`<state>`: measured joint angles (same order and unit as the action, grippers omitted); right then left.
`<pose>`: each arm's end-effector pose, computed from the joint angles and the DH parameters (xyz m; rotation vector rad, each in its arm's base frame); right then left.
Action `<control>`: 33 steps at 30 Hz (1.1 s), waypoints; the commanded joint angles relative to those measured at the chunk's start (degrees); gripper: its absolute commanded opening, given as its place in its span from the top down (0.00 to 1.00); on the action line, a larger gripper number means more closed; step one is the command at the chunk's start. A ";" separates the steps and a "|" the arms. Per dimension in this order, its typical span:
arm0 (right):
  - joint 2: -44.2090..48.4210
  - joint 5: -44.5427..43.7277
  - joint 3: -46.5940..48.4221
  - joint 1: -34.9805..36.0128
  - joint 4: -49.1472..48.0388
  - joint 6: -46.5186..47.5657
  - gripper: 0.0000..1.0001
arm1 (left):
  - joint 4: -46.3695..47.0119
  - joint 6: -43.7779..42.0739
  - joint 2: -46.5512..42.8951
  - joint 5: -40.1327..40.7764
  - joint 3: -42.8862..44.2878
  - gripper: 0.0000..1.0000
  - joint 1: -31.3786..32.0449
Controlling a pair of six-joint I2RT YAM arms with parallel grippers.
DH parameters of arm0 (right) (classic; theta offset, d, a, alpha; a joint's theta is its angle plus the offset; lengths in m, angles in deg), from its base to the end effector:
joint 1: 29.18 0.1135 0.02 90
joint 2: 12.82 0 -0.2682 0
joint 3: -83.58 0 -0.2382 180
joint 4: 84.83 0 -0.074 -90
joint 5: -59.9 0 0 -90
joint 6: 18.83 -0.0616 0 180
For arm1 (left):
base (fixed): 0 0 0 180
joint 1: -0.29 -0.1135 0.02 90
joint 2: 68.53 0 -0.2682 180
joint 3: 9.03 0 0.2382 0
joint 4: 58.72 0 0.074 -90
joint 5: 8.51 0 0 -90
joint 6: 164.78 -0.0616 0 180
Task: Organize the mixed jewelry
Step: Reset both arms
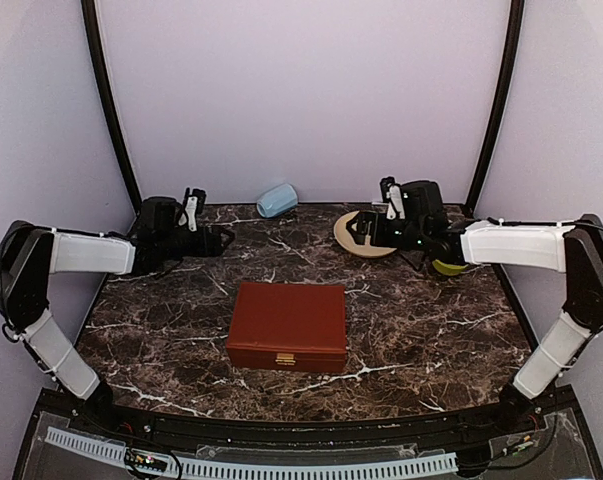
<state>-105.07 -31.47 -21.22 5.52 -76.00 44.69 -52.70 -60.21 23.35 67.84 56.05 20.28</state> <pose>0.3135 0.2153 0.2525 -0.1338 2.0798 0.6428 0.3395 -0.1390 0.2267 0.2554 1.9583 -0.6284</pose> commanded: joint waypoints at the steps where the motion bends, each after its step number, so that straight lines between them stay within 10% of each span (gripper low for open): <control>1: 1.80 -0.69 -2.72 -9.90 -6.61 5.55 0.01 | 11.50 -0.24 1.14 -3.14 -2.33 0.21 -10.84; 9: 16.05 -0.12 -20.14 -30.08 -16.04 10.88 0.02 | 22.60 -0.35 -10.74 0.57 -19.28 0.18 -29.36; 20: 31.68 -12.45 -47.97 -34.14 -41.12 15.13 0.02 | 33.41 -11.79 -29.12 7.53 -41.24 0.14 -29.74; 33: 24.06 -9.67 -45.86 -34.15 -42.01 16.10 0.02 | 33.27 -11.05 -25.70 8.37 -41.02 0.13 -29.68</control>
<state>-80.46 -41.52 -68.62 -28.49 -114.17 59.99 -21.10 -71.12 -2.05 75.16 14.68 -9.67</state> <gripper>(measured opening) 0.986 0.869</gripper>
